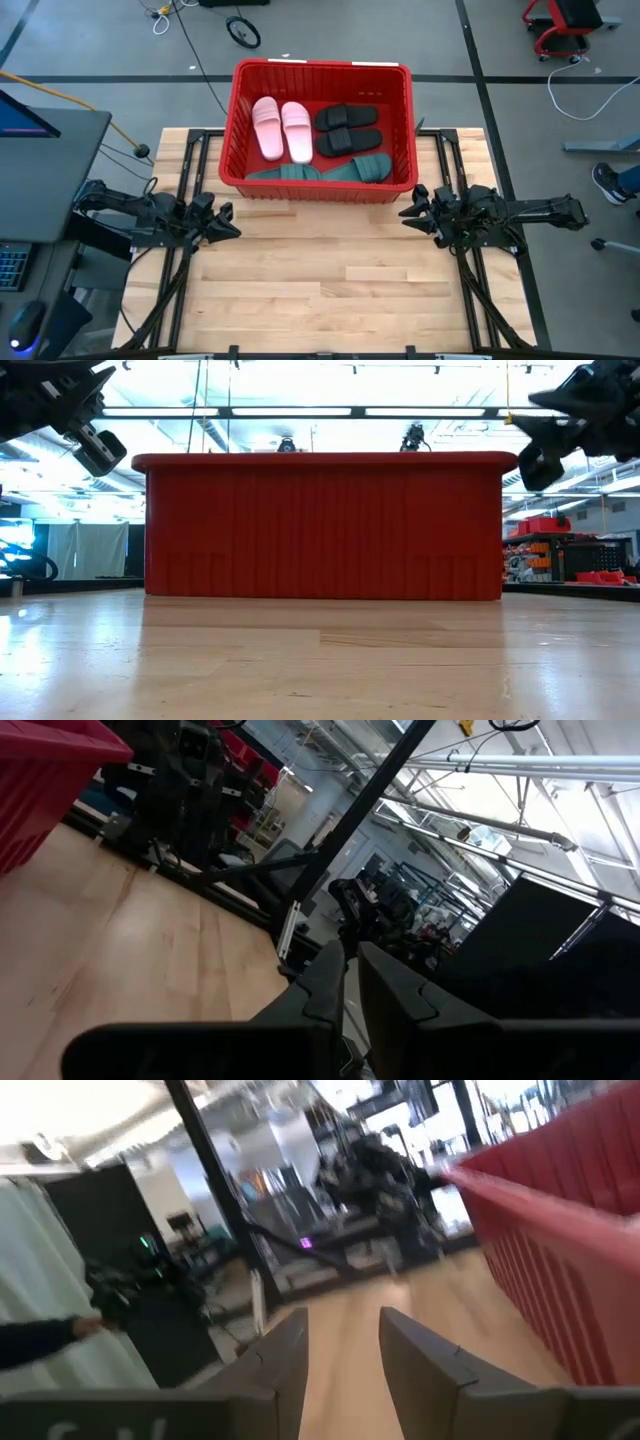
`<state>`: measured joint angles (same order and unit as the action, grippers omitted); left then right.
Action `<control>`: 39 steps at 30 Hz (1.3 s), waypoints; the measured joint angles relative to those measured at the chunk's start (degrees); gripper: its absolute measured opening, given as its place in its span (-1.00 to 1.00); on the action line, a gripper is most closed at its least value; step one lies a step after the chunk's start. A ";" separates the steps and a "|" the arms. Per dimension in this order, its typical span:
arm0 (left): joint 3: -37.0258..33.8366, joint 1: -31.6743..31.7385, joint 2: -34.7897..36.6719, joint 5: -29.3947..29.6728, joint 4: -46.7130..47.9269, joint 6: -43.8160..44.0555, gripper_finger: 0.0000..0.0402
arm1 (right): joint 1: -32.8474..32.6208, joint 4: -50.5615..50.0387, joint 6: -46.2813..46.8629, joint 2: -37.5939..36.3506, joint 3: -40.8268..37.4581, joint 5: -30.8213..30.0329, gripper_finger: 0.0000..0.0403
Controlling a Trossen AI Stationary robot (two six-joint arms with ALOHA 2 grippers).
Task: Pick and place slides into bin
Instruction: Return to Home Position
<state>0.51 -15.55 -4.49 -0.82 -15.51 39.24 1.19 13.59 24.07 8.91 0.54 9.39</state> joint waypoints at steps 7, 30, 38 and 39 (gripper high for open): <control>0.00 0.00 0.00 0.00 -0.02 0.13 -0.84 | 0.00 -1.39 -2.22 0.33 0.28 0.76 -0.35; -0.02 0.00 0.00 0.02 -0.07 0.09 -0.87 | 0.02 -5.20 -10.09 0.26 0.48 1.11 -0.35; -0.02 0.00 0.00 0.00 -0.07 0.07 -0.84 | 0.02 -5.17 -10.06 0.26 0.52 1.16 -0.35; -0.02 0.00 0.00 0.00 -0.07 0.07 -0.83 | 0.02 -5.16 -10.05 0.26 0.52 1.16 -0.35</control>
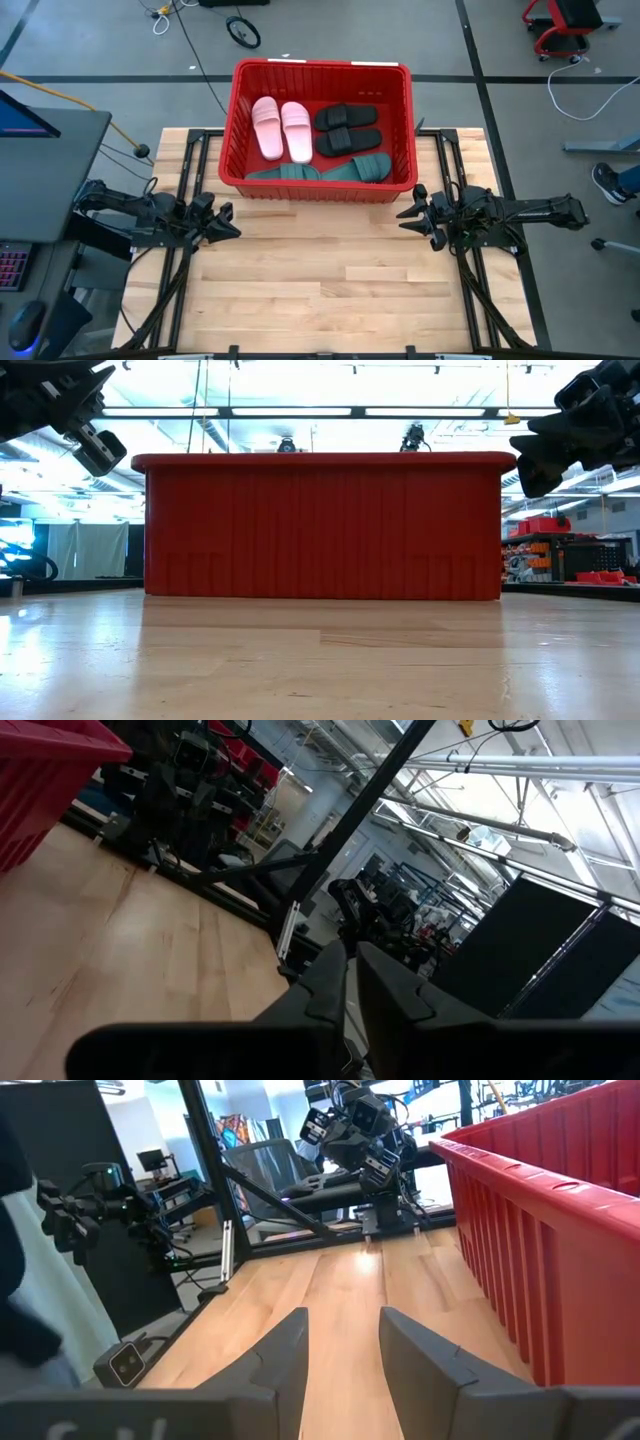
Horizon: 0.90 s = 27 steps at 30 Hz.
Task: Pick and place slides into bin
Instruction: Return to Home Position
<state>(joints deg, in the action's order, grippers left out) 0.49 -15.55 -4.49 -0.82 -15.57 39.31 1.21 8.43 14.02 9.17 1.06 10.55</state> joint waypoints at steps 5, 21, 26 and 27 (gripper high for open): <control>0.00 -0.01 0.00 0.00 0.00 -0.01 -0.80 | 0.00 0.04 0.00 0.00 0.02 0.02 -0.35; 0.00 -0.01 0.00 0.00 0.00 0.02 -0.84 | 0.00 0.15 0.00 -0.02 0.04 0.02 -0.35; 0.00 0.00 0.00 0.00 0.00 0.02 -0.80 | 0.00 0.15 -0.02 -0.02 0.07 0.02 -0.35; 0.00 0.00 0.00 0.00 0.00 0.02 -0.80 | 0.00 0.15 -0.02 -0.04 0.07 0.02 -0.35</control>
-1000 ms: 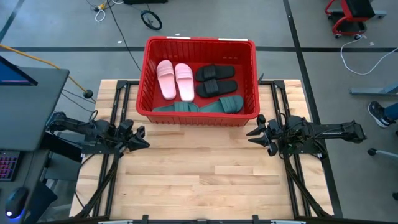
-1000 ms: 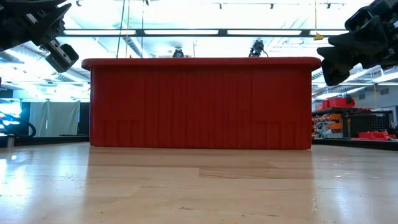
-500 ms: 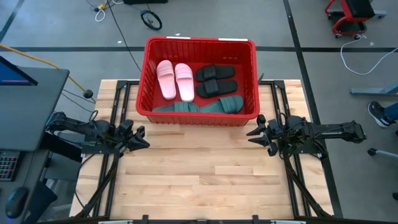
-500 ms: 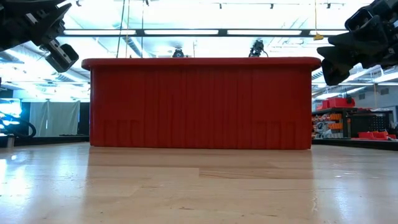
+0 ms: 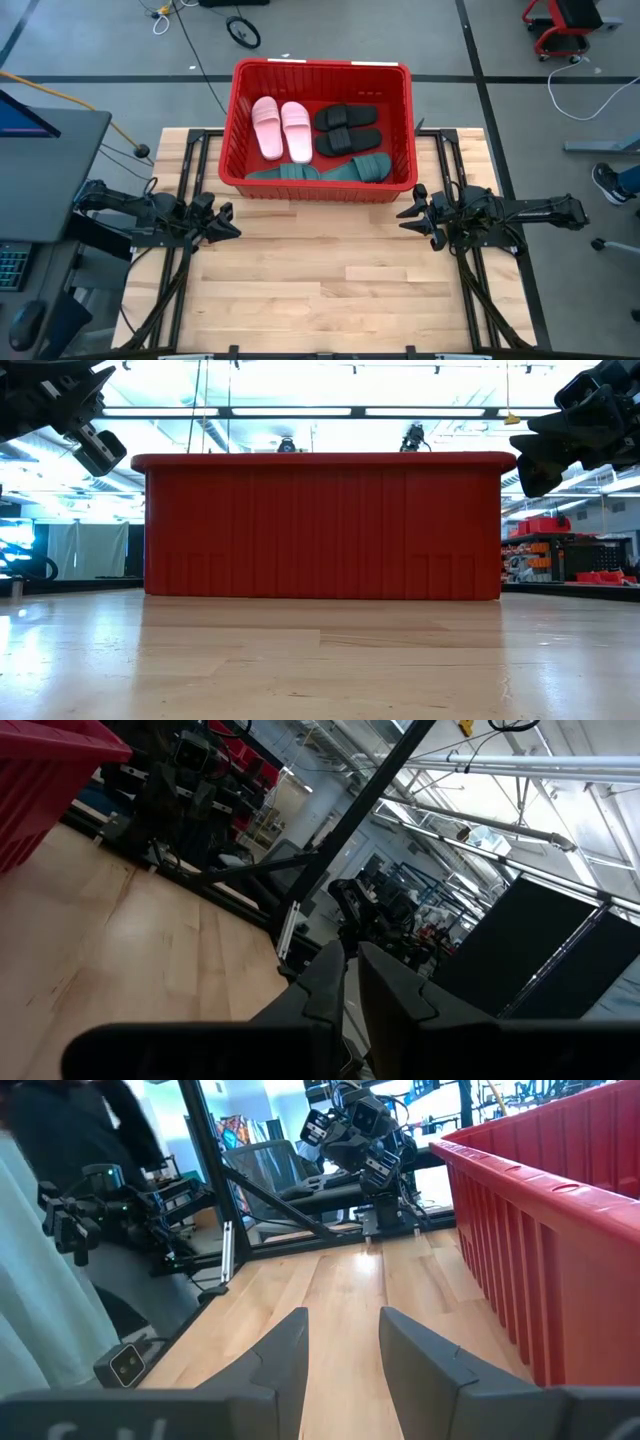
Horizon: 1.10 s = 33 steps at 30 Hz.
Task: Pick and place slides into bin
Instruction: Return to Home Position
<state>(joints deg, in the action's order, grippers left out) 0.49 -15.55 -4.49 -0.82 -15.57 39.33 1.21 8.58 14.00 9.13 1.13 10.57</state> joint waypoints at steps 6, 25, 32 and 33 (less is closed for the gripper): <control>0.00 0.00 0.00 0.00 0.00 0.00 -0.84 | 0.00 0.00 -0.02 0.00 0.00 0.00 -0.35; 0.00 -0.02 0.00 0.00 0.00 0.04 -0.80 | 0.00 0.00 -0.04 0.00 0.00 0.00 -0.35; 0.00 -0.01 0.00 0.00 0.00 0.07 -0.84 | 0.00 0.00 -0.06 0.00 0.00 0.00 -0.35; 0.00 0.00 0.00 0.00 0.00 0.09 -0.85 | 0.00 0.00 -0.07 0.00 0.00 0.00 -0.35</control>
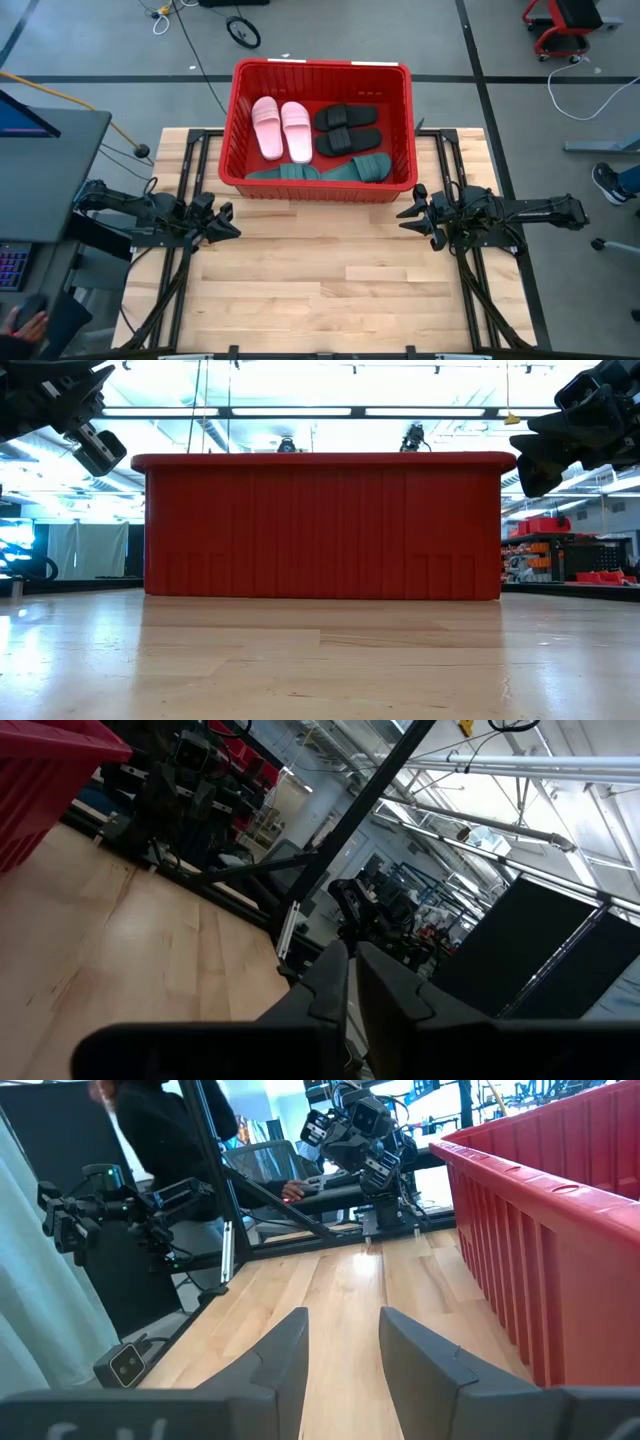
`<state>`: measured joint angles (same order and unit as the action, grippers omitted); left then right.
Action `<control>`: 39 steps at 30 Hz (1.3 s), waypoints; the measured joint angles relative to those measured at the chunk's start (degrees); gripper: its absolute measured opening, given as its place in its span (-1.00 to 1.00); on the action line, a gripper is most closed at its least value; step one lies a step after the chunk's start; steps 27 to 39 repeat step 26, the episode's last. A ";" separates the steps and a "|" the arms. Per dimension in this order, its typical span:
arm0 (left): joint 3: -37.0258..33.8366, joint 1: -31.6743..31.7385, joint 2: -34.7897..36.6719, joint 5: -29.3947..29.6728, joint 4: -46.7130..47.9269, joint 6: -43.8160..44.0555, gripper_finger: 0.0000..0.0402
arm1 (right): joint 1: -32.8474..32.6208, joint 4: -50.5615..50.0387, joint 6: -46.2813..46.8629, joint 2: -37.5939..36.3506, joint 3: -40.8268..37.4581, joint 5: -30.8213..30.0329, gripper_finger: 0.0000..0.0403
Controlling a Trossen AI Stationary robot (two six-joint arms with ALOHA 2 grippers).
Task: Pick and place slides into bin
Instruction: Return to Home Position
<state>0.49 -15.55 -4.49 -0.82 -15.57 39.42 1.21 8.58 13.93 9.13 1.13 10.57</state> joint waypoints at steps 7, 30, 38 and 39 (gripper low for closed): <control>0.00 -0.01 0.00 0.00 0.00 -0.04 -0.83 | 0.00 0.00 0.00 0.00 0.02 0.00 -0.35; -0.02 -0.01 0.00 0.00 0.00 -0.04 -0.87 | 0.00 0.00 0.00 0.00 0.04 -0.02 -0.35; -0.02 -0.01 0.00 0.00 0.00 -0.04 -0.87 | 0.00 0.00 0.00 0.00 0.04 -0.02 -0.35; -0.02 -0.01 0.00 0.00 0.00 -0.04 -0.87 | 0.00 0.00 0.00 0.00 0.04 -0.02 -0.35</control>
